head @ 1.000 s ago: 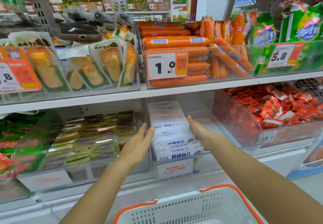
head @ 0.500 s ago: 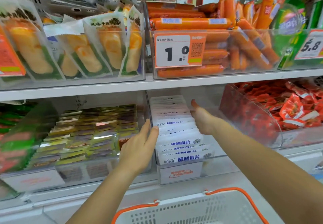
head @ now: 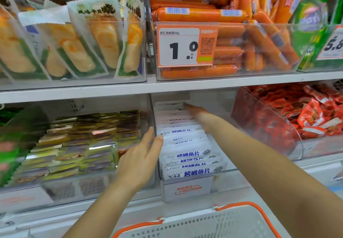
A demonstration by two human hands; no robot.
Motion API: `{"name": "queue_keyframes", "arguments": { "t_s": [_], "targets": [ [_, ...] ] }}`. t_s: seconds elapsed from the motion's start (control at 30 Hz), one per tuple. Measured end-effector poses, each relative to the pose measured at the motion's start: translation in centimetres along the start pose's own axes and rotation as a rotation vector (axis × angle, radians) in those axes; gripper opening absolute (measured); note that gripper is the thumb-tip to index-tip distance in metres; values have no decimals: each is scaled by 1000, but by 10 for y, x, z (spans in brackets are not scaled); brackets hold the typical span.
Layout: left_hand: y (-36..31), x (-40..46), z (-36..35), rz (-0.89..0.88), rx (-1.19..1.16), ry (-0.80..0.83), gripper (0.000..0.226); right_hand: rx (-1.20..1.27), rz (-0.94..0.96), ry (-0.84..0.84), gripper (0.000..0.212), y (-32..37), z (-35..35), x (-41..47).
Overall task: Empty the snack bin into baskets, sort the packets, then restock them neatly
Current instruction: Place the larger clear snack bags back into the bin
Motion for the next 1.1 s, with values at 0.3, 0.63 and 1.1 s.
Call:
{"name": "queue_keyframes", "arguments": {
  "t_s": [0.3, 0.63, 1.1],
  "targets": [
    [-3, -3, 3, 12, 5, 24, 56, -214, 179, -24, 85, 19, 11, -48],
    [-5, -8, 4, 52, 3, 39, 55, -282, -106, 347, 57, -38, -1, -148],
    [-5, -11, 5, 86, -25, 55, 56, -1037, 132, 337, 91, -15, 15, -177]
  ]
}}
Point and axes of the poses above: each hand's wrist, its own x-axis towards the middle knuckle, its own z-axis out of the back of the hand, y = z × x, the point moved 9 cm from there along x, towards the middle knuckle, and after that the axes turned 7 degrees about z, right-handed, at the moved point
